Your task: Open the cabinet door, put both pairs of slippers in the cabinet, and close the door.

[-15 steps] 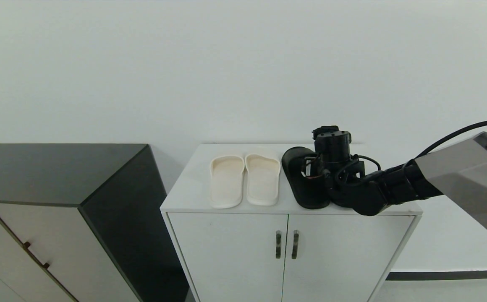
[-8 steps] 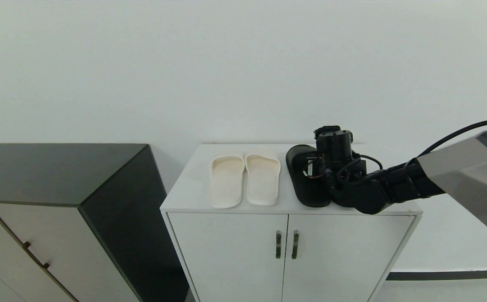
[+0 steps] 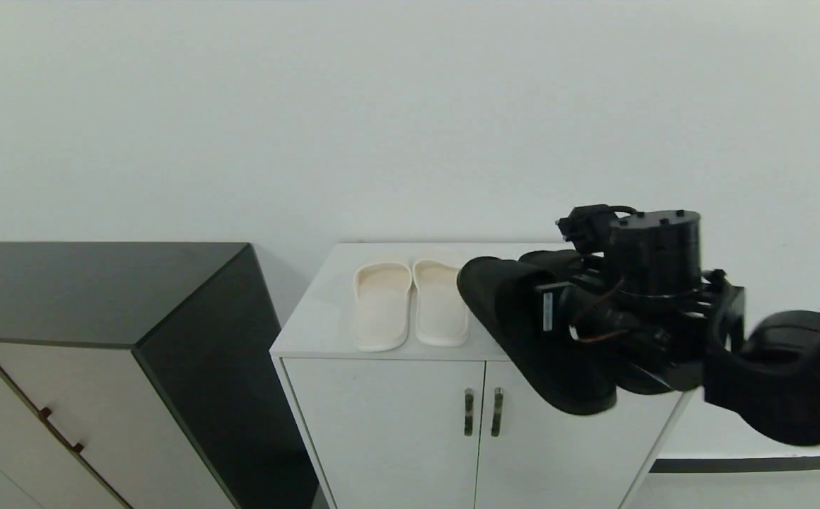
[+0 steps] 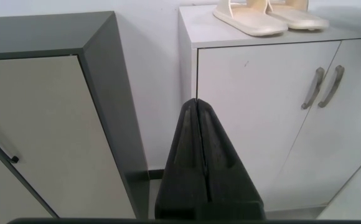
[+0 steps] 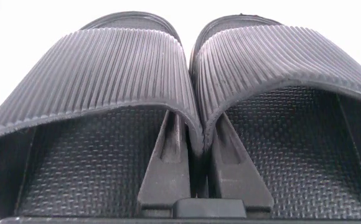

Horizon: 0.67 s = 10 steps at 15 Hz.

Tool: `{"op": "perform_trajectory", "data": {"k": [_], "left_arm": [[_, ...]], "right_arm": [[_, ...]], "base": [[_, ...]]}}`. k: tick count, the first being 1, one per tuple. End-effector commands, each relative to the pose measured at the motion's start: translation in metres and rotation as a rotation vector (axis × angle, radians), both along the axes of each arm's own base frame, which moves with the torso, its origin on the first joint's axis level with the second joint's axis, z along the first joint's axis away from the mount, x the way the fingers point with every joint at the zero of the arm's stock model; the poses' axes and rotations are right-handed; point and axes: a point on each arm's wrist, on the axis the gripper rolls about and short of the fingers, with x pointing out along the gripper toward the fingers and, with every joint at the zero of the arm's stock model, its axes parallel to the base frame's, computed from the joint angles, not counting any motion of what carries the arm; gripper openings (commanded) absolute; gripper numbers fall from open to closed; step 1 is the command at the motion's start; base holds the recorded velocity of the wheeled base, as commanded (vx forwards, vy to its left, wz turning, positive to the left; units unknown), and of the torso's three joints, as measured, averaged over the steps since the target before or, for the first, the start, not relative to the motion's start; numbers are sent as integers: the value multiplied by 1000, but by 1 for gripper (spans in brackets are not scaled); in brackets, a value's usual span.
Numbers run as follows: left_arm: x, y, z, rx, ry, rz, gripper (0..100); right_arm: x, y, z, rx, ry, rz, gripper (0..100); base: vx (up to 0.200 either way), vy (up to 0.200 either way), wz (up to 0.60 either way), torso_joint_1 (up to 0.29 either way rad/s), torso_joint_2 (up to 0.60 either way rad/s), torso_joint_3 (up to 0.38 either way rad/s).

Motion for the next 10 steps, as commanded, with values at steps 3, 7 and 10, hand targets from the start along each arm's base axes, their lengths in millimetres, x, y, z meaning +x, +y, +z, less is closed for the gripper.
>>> {"op": "perform_trajectory", "data": {"k": [3,7,10], "left_arm": [[0,0,0,0,1,0,0],[0,0,0,0,1,0,0],[0,0,0,0,1,0,0]], "right_arm": [[-99,-44,11,84,18,369,0],[-102,-44,4,72,44,406,0],[-105,-43,-3,59,63,417,0]], "base": [[0,0,0,0,0,0],[-50,0,0,1,1,1],[-200,0,0,15,1,2]]}}
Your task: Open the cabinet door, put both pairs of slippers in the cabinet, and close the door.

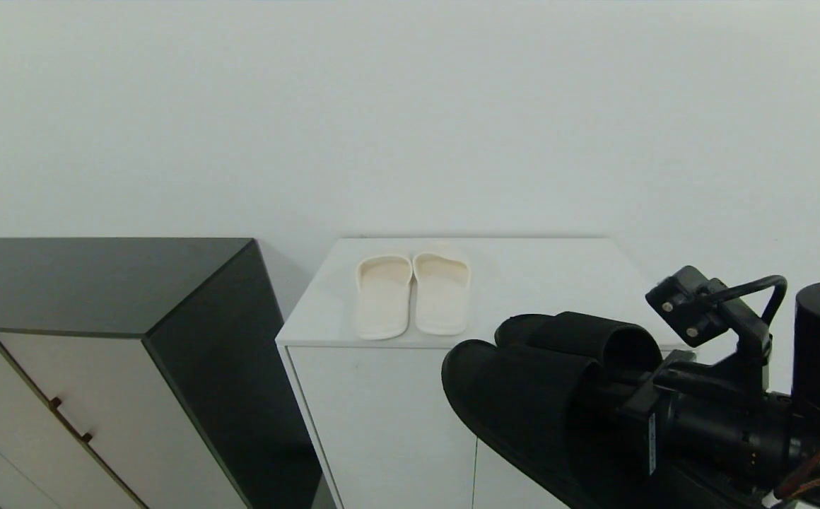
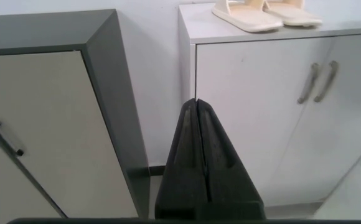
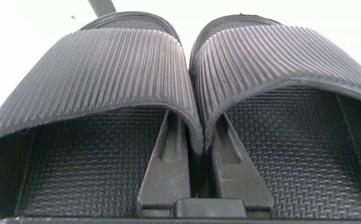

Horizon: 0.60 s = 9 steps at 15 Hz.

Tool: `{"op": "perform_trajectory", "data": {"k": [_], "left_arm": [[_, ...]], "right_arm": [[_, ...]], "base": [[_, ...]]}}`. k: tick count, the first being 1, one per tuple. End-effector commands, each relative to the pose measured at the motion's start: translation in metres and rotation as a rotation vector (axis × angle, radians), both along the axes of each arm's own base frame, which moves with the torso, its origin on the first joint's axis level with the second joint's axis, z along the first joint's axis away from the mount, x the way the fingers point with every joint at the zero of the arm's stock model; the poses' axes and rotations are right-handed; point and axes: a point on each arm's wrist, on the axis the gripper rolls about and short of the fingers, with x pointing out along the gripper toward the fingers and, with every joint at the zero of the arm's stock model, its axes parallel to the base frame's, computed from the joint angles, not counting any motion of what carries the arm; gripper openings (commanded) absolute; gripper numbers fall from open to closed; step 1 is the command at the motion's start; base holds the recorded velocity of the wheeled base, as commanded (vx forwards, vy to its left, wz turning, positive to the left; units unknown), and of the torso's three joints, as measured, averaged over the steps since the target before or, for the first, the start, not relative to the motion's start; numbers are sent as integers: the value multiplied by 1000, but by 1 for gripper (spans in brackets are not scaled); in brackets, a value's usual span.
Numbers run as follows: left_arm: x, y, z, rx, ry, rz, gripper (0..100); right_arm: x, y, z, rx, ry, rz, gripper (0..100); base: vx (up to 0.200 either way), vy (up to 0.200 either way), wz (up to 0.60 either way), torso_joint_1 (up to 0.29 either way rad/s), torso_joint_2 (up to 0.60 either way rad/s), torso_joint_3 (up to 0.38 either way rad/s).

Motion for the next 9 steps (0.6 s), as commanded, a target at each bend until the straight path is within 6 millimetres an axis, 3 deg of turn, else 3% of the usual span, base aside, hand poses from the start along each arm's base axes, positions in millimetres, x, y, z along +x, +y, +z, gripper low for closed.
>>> {"op": "perform_trajectory", "data": {"k": [1,4,9], "left_arm": [[0,0,0,-1,0,0,0],[0,0,0,-1,0,0,0],[0,0,0,0,0,0,0]], "right_arm": [[-2,-1,-2,-3,3,6,0],[0,1,-9,-24,21,6,0],[-1,0,-14,-38,33,7,0]], "base": [[-200,0,0,-7,12,2],[-200,0,0,-4,-2,2],[0,0,0,0,0,0]]}}
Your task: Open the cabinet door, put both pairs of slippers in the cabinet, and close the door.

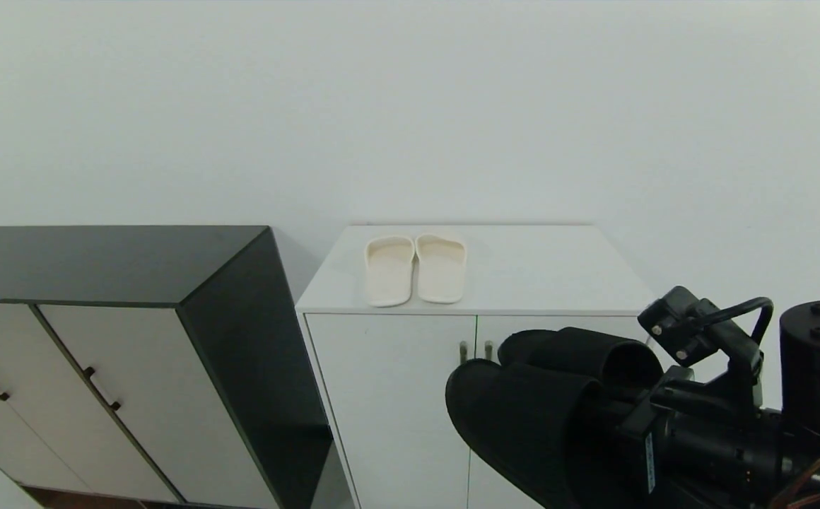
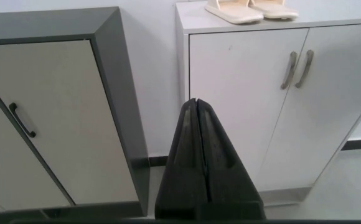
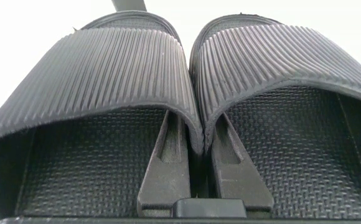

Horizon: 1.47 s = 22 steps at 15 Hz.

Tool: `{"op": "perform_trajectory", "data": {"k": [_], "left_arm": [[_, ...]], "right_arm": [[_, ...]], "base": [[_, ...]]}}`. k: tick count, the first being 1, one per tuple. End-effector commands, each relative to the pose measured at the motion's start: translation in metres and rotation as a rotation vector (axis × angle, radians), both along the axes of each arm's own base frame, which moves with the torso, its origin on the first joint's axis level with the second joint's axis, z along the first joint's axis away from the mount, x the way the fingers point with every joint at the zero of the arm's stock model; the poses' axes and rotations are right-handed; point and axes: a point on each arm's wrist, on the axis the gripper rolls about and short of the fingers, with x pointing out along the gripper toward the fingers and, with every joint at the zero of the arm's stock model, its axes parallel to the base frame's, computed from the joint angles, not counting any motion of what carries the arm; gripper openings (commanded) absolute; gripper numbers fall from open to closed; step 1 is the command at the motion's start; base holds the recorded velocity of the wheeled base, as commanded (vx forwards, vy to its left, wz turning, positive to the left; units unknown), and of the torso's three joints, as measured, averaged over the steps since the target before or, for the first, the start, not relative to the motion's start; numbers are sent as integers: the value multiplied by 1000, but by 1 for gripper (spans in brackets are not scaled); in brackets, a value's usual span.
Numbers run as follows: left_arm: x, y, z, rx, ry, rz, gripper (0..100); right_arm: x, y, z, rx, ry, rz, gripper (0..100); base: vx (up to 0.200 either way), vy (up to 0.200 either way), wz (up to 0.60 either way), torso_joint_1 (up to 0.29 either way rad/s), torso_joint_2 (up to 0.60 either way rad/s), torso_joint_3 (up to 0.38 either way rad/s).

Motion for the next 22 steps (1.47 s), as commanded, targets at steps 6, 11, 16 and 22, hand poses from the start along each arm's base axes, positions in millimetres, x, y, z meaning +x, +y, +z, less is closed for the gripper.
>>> {"op": "perform_trajectory", "data": {"k": [6,11,16,22], "left_arm": [[0,0,0,1,0,0,0],[0,0,0,-2,2,0,0],[0,0,0,-2,0,0,100],[0,0,0,-4,2,0,100]], "right_arm": [[0,1,-3,-7,8,5,0],[-1,0,-3,-8,8,4,0],[-4,-1,-5,-17,7,14,0],[-6,-2,-10,-41,9,21,0]], "base": [[0,0,0,0,0,0],[0,0,0,-176,446,250],[0,0,0,-207,525,312],[0,0,0,-181,499,318]]}}
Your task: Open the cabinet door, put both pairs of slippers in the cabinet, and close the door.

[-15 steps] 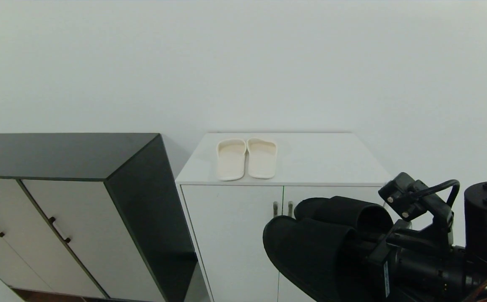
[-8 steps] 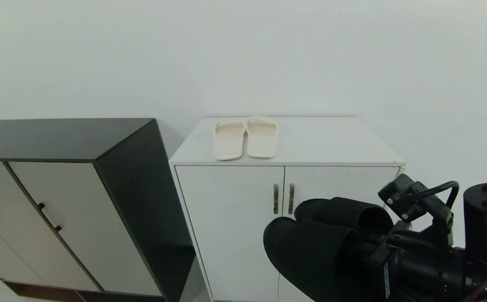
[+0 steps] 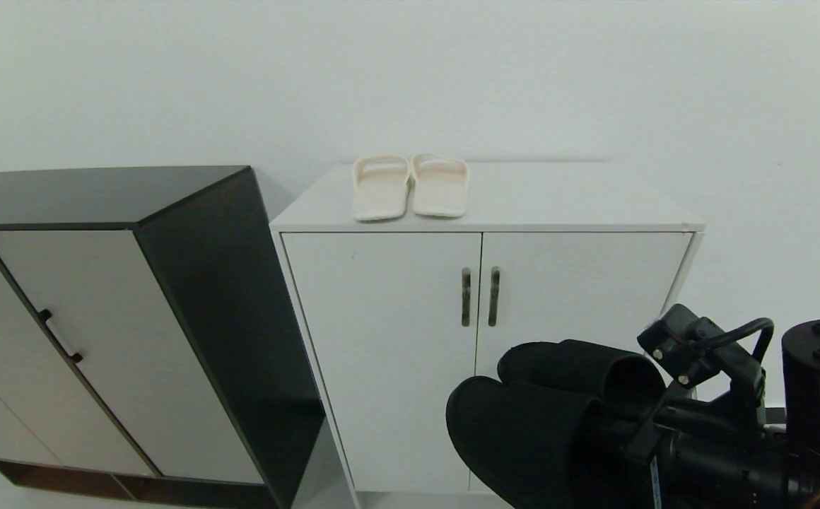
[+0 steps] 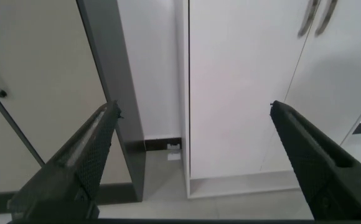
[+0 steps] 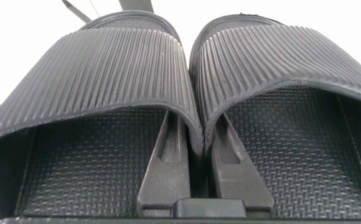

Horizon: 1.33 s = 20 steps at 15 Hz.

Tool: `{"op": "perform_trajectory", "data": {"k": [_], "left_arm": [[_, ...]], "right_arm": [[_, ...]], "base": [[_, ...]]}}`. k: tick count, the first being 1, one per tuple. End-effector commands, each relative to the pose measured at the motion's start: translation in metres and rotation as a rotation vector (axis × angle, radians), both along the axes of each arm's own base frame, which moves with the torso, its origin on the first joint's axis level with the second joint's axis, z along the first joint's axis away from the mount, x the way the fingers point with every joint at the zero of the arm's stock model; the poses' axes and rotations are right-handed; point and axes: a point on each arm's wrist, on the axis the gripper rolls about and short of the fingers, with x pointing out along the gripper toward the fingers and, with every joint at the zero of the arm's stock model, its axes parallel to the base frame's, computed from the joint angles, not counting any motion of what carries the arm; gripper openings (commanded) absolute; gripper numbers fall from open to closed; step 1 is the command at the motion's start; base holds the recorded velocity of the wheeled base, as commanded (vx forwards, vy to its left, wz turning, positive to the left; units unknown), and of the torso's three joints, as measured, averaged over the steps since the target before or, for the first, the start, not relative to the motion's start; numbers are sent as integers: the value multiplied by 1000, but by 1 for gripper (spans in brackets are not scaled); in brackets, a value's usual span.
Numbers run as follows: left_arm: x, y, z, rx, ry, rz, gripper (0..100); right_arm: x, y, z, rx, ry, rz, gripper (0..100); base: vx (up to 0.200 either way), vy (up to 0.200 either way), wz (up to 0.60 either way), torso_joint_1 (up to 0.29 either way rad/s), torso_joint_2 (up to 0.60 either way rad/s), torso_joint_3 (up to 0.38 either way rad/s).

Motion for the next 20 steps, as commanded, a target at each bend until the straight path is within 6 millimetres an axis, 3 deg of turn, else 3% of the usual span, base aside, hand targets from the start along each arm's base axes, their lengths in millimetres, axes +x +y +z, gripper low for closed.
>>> {"op": "perform_trajectory", "data": {"k": [1,11,13,16,20], "left_arm": [[0,0,0,-1,0,0,100],[4,0,4,7,44,6,100],[6,0,55,-53,-7,-15,100],[33,-4,79,-71,85,-175,100],[71,-9,111,-76,76,-376,100]], "right_arm": [[0,0,-2,-5,6,1,0],[-4,4,-13,-32,31,26,0],[-2,5,-15,-20,23,21,0],[1,8,-15,-17,17,22,0],[-2,5,-13,-4,10,22,0]], "base": [[0,0,0,-149,481,315],[0,0,0,-105,451,347],[0,0,0,-15,334,300],[0,0,0,0,0,0],[0,0,0,-9,70,76]]}}
